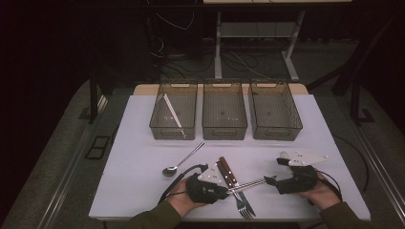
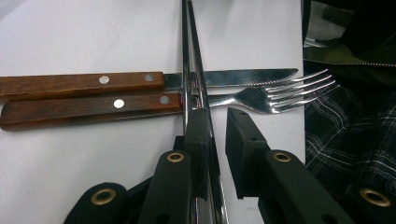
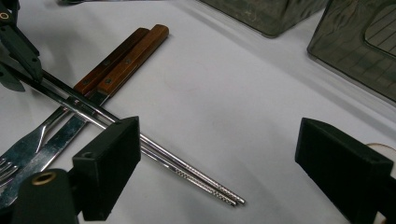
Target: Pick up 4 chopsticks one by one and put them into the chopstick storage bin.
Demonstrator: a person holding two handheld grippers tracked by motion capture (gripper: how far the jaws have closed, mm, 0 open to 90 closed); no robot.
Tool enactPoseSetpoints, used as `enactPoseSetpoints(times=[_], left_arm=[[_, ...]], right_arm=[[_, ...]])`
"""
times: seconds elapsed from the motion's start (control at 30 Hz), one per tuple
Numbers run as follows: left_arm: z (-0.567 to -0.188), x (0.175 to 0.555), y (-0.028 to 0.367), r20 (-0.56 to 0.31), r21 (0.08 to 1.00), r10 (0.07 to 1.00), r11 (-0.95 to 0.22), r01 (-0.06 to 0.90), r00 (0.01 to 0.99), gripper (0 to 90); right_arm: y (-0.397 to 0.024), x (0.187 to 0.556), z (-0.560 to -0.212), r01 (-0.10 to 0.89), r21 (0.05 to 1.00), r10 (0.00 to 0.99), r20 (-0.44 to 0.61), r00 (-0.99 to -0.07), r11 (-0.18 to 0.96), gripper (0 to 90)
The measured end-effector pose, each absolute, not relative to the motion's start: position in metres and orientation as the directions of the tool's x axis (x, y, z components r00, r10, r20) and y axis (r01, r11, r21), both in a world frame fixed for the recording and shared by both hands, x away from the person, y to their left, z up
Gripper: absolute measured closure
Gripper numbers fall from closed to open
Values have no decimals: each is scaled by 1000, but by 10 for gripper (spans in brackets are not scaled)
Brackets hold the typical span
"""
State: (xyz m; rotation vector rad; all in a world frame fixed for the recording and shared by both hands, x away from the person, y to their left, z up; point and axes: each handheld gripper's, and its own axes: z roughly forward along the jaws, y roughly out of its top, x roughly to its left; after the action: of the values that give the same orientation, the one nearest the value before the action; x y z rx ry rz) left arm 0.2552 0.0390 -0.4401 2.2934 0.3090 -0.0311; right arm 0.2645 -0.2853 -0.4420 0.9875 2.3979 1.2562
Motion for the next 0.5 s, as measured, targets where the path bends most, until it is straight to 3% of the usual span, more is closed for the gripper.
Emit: enactPoseSetpoints(times=[0.5], left_arm=[[-444, 253, 32, -110, 705, 211, -672, 226, 971, 780]], right_arm=[[-285, 265, -442, 449, 802, 672, 81, -736, 395, 140]])
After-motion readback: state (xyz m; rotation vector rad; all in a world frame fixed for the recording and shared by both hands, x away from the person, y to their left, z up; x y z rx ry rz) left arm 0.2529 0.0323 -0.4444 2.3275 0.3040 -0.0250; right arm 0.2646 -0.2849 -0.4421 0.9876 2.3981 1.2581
